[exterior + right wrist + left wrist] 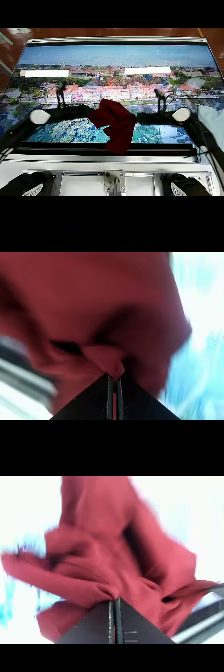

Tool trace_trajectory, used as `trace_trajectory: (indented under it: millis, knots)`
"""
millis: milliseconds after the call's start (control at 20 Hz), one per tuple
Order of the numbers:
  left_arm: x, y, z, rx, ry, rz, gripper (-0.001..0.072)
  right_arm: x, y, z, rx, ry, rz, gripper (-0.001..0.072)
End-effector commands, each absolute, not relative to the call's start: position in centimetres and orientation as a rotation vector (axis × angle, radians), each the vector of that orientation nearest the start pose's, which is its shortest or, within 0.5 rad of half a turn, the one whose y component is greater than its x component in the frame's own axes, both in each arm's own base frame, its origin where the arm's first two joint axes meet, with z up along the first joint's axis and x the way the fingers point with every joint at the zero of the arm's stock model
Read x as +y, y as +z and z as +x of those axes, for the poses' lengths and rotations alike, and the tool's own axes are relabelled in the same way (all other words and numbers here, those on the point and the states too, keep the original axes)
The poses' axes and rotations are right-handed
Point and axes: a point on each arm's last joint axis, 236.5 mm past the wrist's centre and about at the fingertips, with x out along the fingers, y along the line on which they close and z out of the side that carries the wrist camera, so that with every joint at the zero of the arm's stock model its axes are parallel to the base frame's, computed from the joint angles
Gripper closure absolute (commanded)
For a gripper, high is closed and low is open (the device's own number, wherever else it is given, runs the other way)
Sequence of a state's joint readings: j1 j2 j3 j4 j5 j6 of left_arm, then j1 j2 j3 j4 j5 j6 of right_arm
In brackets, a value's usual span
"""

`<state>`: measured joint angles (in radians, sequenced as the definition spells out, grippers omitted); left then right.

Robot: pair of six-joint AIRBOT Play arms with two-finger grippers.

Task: Fold the shirts.

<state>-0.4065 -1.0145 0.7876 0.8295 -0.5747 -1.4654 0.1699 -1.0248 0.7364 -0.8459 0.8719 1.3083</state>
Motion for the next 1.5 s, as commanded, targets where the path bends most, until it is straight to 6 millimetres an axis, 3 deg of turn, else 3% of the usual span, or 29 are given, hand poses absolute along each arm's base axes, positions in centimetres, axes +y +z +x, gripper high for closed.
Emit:
trace_trajectory:
  millis: [0, 150, 250, 300, 350, 450, 600, 750, 850, 950, 1100, 1200, 1350, 1450]
  knots:
    - [-19.9, 20.5, 34.9, 0.508, -0.549, -0.314, 0.067, 14.2, 16.4, 35.1, 0.671, 0.497, 0.209, 0.065]
    - [-16.9, 38.0, 30.7, 0.072, -0.58, -0.28, 0.067, 12.0, 31.6, 33.8, 0.315, 0.462, 0.096, 0.065]
    - [-14.9, 46.8, 26.0, -0.153, -0.592, -0.259, 0.067, 10.9, 39.7, 31.5, 0.128, 0.432, 0.027, 0.065]
    - [-14.1, 49.5, 24.0, -0.224, -0.592, -0.248, 0.067, 10.4, 43.1, 30.2, 0.052, 0.419, 0.004, 0.065]
    - [-13.4, 51.6, 22.1, -0.277, -0.593, -0.24, 0.067, 10.2, 45.7, 29.0, -0.01, 0.415, -0.007, 0.065]
    - [-12.6, 53.3, 20.0, -0.319, -0.591, -0.214, 0.067, 9.9, 48.5, 27.3, -0.075, 0.408, -0.026, 0.065]
    - [-12.6, 51.9, 19.5, -0.263, -0.587, -0.164, 0.0669, 9.8, 49.4, 26.2, -0.08, 0.408, -0.05, 0.065]
    - [-12.2, 50.0, 20.6, -0.198, -0.545, -0.097, 0.067, 9.6, 45.6, 27.0, 0.076, 0.399, -0.069, 0.065]
    - [-10.7, 49.3, 22.4, -0.17, -0.455, -0.081, 0.0669, 8.8, 40.6, 28.1, 0.286, 0.369, -0.084, 0.065]
    - [-9.5, 46.9, 24.9, -0.088, -0.366, -0.012, 0.0669, 8.2, 34.4, 29.3, 0.543, 0.361, -0.117, 0.065]
    - [-8.4, 40.3, 30.2, 0.134, -0.255, 0.064, 0.0669, 8.4, 25.4, 32.7, 0.826, 0.374, -0.106, 0.065]
    - [-7.8, 35.7, 34.3, 0.255, -0.202, 0.084, 0.0669, 7.5, 20.0, 37.5, 0.893, 0.316, -0.112, 0.065]
    - [-5.6, 28.0, 40.8, 0.46, -0.086, -0.034, 0.0669, 6.7, 15.1, 44.8, 0.879, 0.215, -0.054, 0.0649]
    - [-5.7, 22.3, 44.0, 0.607, -0.05, -0.182, 0.0669, 7.3, 12.2, 48.0, 0.883, 0.162, 0.088, 0.0649]
